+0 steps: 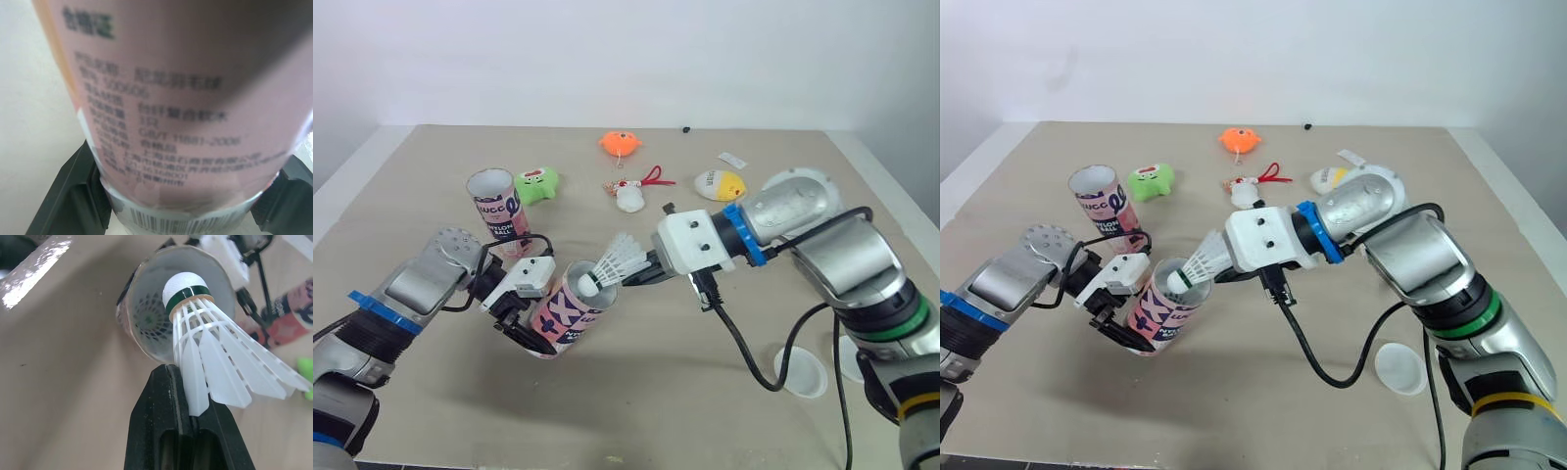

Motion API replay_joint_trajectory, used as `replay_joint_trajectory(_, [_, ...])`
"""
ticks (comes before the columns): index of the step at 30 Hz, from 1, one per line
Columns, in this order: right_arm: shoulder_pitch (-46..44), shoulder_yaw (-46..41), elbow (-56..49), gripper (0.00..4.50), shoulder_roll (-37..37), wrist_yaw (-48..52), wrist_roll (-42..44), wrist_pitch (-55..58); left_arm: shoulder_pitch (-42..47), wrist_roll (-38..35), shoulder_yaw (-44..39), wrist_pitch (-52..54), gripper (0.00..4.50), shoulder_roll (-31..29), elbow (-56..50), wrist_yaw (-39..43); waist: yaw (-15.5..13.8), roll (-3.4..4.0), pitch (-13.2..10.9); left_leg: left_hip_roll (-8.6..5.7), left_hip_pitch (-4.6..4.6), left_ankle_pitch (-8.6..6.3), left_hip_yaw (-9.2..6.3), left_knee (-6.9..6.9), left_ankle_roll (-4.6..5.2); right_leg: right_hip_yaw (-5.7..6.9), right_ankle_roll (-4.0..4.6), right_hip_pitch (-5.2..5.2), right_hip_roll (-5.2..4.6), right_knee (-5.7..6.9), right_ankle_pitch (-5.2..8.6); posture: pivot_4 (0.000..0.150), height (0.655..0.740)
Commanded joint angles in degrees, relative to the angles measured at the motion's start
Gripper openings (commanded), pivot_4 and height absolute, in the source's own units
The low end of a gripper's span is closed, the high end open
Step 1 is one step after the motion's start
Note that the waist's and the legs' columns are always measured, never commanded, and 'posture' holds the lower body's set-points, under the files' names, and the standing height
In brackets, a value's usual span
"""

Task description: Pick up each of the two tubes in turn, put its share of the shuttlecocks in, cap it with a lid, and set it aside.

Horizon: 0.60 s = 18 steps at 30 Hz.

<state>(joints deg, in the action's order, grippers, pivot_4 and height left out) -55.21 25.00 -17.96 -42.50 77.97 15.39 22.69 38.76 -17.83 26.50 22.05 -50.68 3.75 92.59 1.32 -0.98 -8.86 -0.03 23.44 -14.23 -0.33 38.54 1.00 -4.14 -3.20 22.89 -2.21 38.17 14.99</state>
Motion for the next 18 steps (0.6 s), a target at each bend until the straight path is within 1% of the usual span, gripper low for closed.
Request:
replay_joint_trajectory(1, [-3.24,1.40,2.55,0.66,1.24,2.28,-2.85,-2.19,-0.05,1.20,-1.29,0.62,2.93,-0.30,-0.53,-0.12,0.01,0.01,-0.01,0.00,0.00,0.03,-0.03,0.00,-0.06,0.02,0.01,0.00,0.01,0.02,0.00,0.150,0.7400])
replay_joint_trajectory(2, [-3.82,1.97,3.23,0.79,1.57,2.97,-3.60,-2.67,-0.57,1.23,-1.60,0.87,2.93,-0.34,-1.22,-0.24,0.02,0.01,-0.01,0.01,0.00,0.05,-0.01,0.00,-0.07,0.02,0.03,0.02,0.01,0.02,-0.01,0.150,0.7400])
replay_joint_trajectory(3, [-4.20,2.29,3.66,1.20,1.88,3.47,-4.10,-2.98,-0.98,1.24,-1.84,1.05,2.93,-0.40,-1.75,-0.34,0.02,0.01,-0.01,0.01,0.00,0.06,-0.01,0.00,-0.10,0.02,0.03,0.02,0.01,0.03,-0.01,0.150,0.7400])
replay_joint_trajectory(4, [-4.51,2.47,4.00,1.71,2.25,3.79,-4.47,-3.15,-1.34,1.32,-2.07,1.11,2.93,-0.42,-2.06,-0.38,0.02,0.01,-0.01,0.02,0.01,0.07,-0.02,0.00,-0.11,0.02,0.03,0.03,0.01,0.03,-0.01,0.150,0.7400])
replay_joint_trajectory(5, [-4.71,2.38,4.01,2.06,2.49,4.03,-4.64,-3.04,-1.66,1.39,-2.26,1.14,2.93,-0.45,-2.27,-0.47,0.02,0.01,-0.02,0.01,0.01,0.07,-0.02,0.00,-0.11,0.02,0.03,0.03,0.01,0.03,-0.01,0.150,0.7400])
replay_joint_trajectory(6, [-4.78,2.16,3.93,2.64,2.64,4.29,-4.78,-2.95,-1.91,1.50,-2.46,1.18,2.93,-0.42,-2.41,-0.49,0.02,0.01,-0.02,0.02,0.03,0.07,-0.01,-0.01,-0.11,0.02,0.03,0.06,0.01,0.03,-0.01,0.150,0.7400])
replay_joint_trajectory(8, [-5.04,1.48,4.01,2.89,2.86,4.81,-4.67,-2.95,-1.99,1.86,-2.76,0.95,2.93,-0.20,-1.90,-0.33,0.02,0.01,-0.02,0.02,0.07,0.07,-0.02,-0.01,-0.11,0.02,0.04,0.10,0.01,0.03,-0.01,0.150,0.7400])
replay_joint_trajectory(9, [-4.93,-0.33,3.58,3.45,2.31,5.66,-2.69,-2.02,-2.06,2.05,-2.89,0.73,2.93,-0.04,-1.51,-0.32,0.02,0.01,-0.02,0.02,0.09,0.07,-0.02,-0.02,-0.12,0.02,0.04,0.13,0.01,0.03,-0.01,0.150,0.7400])
replay_joint_trajectory(11, [-4.51,-4.53,3.15,4.08,2.02,6.31,2.39,1.20,-2.23,2.31,-3.09,0.31,2.93,0.23,-0.96,-0.40,0.01,0.01,-0.02,0.02,0.12,0.07,-0.04,-0.02,-0.12,0.04,0.04,0.14,0.00,0.04,-0.01,0.150,0.7400])
replay_joint_trajectory(14, [-4.01,-9.50,3.02,4.08,1.42,6.70,9.05,6.59,-2.33,2.44,-3.38,-0.34,2.93,0.71,-0.28,-0.33,0.01,0.01,-0.02,0.01,0.12,0.08,-0.06,-0.01,-0.14,0.06,0.06,0.11,-0.04,0.04,-0.02,0.150,0.7400])
replay_joint_trajectory(18, [0.48,-16.32,1.74,4.08,-1.01,3.21,15.36,14.27,-3.03,2.21,-3.78,-1.08,2.93,1.22,-0.23,-0.43,-0.08,-0.01,-0.01,0.01,0.08,0.09,-0.10,-0.01,-0.14,0.09,0.07,0.06,-0.05,0.04,-0.03,0.150,0.7400])
